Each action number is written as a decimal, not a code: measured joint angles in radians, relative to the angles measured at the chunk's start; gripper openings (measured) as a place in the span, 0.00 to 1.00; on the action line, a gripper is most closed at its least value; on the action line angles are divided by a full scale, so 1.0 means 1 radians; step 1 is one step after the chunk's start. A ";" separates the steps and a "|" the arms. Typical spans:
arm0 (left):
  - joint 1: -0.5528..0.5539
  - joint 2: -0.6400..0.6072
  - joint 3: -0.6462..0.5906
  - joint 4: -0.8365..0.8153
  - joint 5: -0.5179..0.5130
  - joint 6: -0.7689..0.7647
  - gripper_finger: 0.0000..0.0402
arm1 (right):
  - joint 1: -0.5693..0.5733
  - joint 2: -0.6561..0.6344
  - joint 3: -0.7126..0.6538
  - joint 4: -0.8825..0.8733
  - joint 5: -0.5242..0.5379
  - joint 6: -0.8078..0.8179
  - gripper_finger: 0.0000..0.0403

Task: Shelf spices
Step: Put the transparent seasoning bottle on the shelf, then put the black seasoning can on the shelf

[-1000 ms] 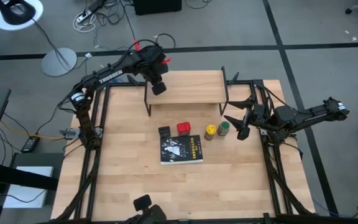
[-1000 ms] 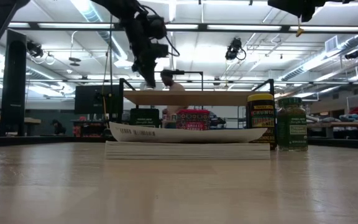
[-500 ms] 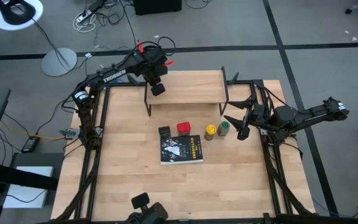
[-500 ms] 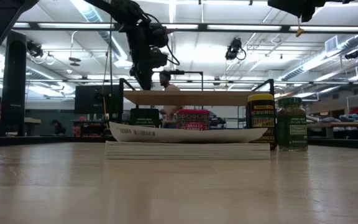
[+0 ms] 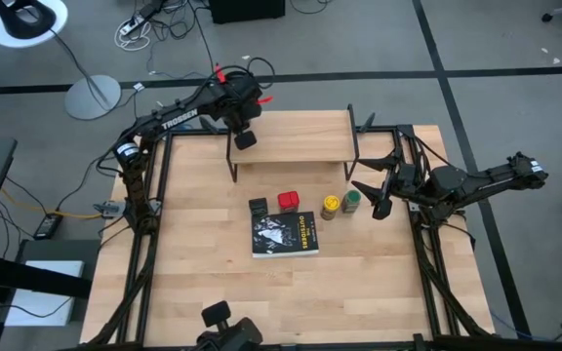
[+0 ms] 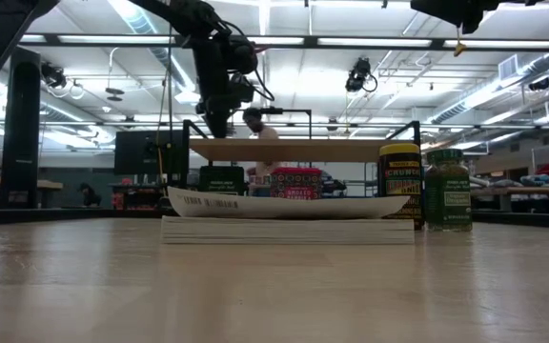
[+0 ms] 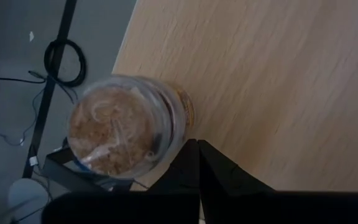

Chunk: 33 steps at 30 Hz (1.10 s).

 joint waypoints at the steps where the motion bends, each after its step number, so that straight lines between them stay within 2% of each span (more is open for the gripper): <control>1: 0.000 0.000 0.000 -0.005 -0.001 0.000 0.00 | 0.000 0.000 0.000 0.000 0.000 0.000 0.73; 5: 0.000 -0.005 0.000 -0.033 0.007 -0.002 0.00 | 0.000 0.000 0.000 0.000 0.000 0.000 0.73; 10: -0.026 -0.038 0.000 -0.031 0.075 -0.008 0.00 | 0.000 0.000 0.000 0.000 0.000 0.000 0.73; 15: -0.062 -0.118 0.000 0.061 0.081 -0.046 0.00 | 0.000 0.000 0.000 0.000 0.000 0.000 0.73; 22: -0.085 -0.356 0.000 0.390 0.177 -0.094 0.00 | 0.000 0.000 0.000 -0.003 0.000 0.000 0.73; 26: -0.099 -0.506 -0.003 0.477 0.194 -0.133 0.00 | 0.000 0.000 0.000 -0.010 0.000 0.000 0.73; 30: -0.153 -0.651 -0.106 0.543 0.181 -0.136 0.00 | 0.000 0.000 0.000 -0.010 -0.020 0.000 0.73; 33: -0.189 -0.760 -0.262 0.587 0.123 -0.164 0.00 | 0.000 0.000 0.000 -0.009 -0.029 -0.001 0.73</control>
